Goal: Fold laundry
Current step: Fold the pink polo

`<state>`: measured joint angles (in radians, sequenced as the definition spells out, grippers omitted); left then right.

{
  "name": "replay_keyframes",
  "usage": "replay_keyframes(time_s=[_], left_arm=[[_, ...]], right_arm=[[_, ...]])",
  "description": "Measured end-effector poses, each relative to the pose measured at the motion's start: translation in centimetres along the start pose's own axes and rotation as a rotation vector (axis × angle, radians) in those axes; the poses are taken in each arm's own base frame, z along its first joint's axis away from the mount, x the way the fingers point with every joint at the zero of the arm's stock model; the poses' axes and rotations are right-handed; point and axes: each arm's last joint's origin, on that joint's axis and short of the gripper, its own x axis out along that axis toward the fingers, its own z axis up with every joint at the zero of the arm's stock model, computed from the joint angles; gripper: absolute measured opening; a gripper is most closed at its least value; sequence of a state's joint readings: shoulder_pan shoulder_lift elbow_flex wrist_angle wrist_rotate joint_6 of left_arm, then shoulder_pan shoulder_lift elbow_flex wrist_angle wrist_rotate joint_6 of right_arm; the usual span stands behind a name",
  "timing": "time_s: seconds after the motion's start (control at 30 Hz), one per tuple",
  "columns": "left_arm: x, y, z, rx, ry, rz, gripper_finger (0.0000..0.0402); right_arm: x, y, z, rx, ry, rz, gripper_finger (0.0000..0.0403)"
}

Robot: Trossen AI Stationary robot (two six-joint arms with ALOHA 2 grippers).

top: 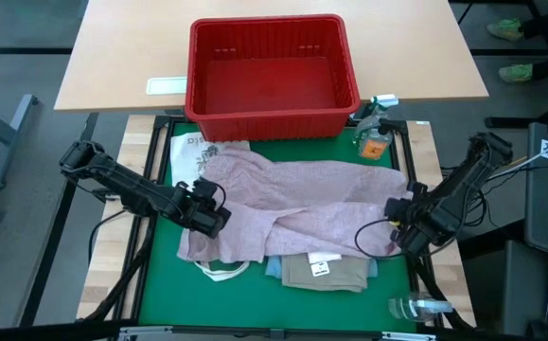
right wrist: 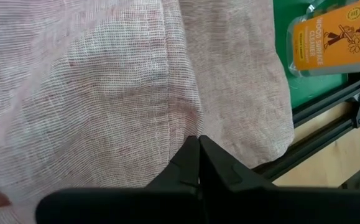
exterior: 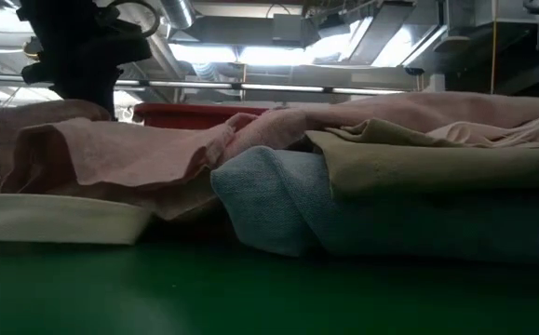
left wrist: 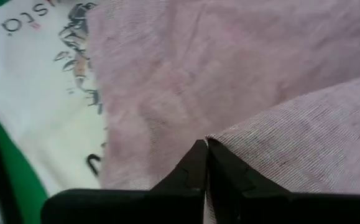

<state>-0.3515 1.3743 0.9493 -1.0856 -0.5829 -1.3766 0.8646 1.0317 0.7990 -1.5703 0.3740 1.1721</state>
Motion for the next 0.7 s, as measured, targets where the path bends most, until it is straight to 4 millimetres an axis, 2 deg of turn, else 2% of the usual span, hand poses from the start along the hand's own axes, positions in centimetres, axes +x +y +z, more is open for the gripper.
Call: replay_keyframes(time_s=[0.33, 0.7], left_arm=[[0.0, 0.4, 0.0, 0.027, -0.006, 0.042, 0.0061], [0.0, 0.3, -0.1, 0.019, 0.005, 0.029, 0.0092]], right_arm=[[0.4, -0.5, 0.9, 0.068, 0.036, -0.023, 0.0006], [0.7, -1.0, 1.6, 0.084, 0.096, -0.018, 0.0123]])
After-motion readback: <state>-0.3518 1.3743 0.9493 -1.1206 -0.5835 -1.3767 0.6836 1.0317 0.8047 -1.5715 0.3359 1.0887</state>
